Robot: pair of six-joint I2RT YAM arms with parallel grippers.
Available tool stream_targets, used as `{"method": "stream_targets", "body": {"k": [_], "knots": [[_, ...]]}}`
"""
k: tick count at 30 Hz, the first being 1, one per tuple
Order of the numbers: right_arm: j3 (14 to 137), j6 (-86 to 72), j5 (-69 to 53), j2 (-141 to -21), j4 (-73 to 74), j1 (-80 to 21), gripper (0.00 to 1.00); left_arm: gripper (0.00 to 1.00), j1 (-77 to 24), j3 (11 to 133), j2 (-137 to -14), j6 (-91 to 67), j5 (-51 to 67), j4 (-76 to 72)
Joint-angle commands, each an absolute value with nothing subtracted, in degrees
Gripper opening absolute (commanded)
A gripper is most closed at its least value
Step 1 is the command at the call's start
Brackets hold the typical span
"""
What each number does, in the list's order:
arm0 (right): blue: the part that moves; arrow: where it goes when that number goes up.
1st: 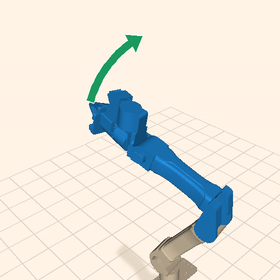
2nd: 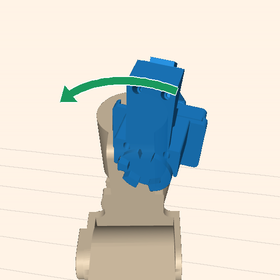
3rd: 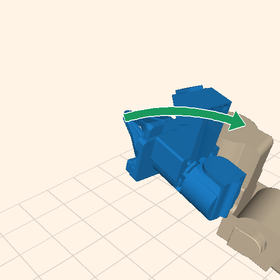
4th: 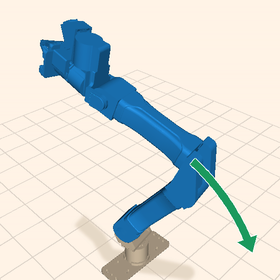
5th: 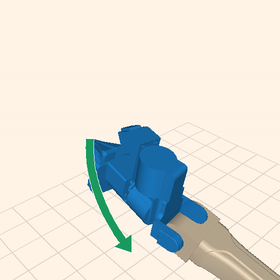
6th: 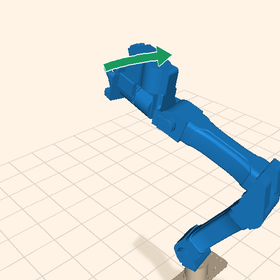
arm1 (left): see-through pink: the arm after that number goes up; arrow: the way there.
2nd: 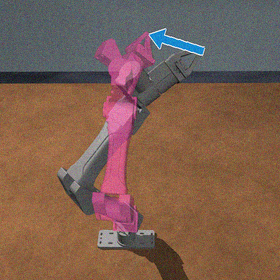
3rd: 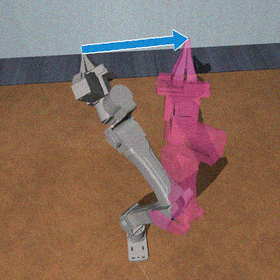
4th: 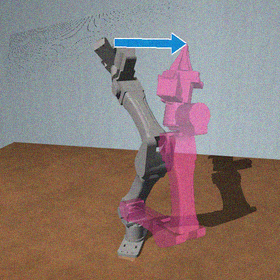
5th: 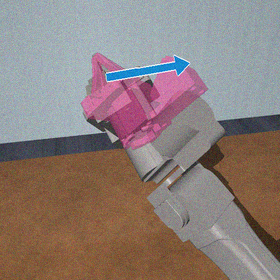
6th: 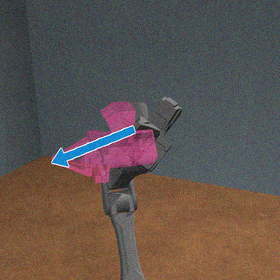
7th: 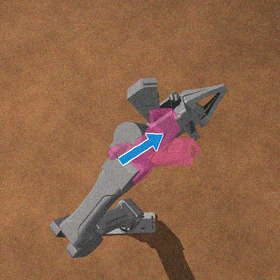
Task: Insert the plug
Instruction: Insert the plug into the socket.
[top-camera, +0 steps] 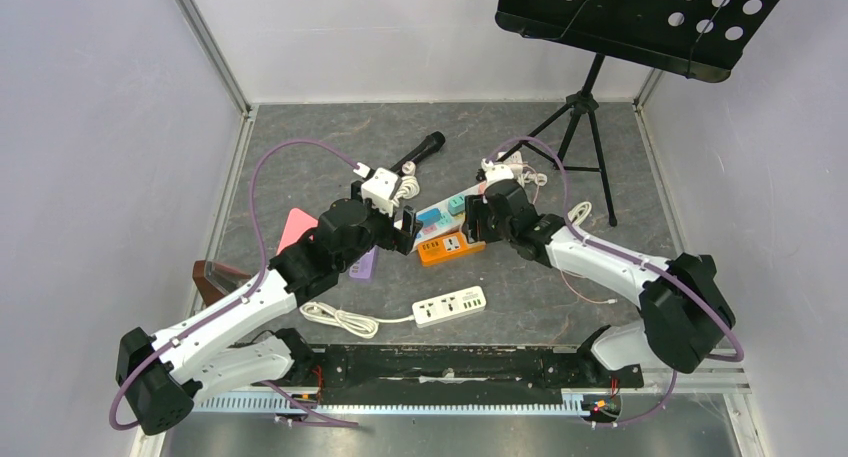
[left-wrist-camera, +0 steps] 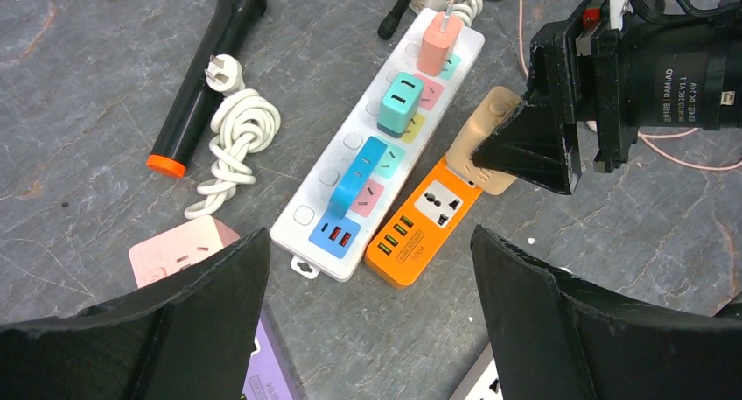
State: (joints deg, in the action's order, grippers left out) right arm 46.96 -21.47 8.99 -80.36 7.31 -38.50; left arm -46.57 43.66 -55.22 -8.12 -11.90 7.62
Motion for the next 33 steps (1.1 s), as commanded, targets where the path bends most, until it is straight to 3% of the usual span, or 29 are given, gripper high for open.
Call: {"method": "stream_targets", "body": {"k": [1,12,33], "knots": [[49.13,-20.54,8.34,-82.33,10.47,-38.58,0.00,0.90,-46.23,43.46,-54.27,-9.08,-13.14,6.50],[48.95,-14.11,8.37,-85.38,16.52,-39.90,0.00,0.90,-46.23,43.64,-54.54,-8.53,-13.98,6.50],[32.80,-17.55,15.32,-87.85,7.95,-43.77,0.00,0.91,-46.23,43.42,-54.92,-8.35,-15.07,6.66]]}}
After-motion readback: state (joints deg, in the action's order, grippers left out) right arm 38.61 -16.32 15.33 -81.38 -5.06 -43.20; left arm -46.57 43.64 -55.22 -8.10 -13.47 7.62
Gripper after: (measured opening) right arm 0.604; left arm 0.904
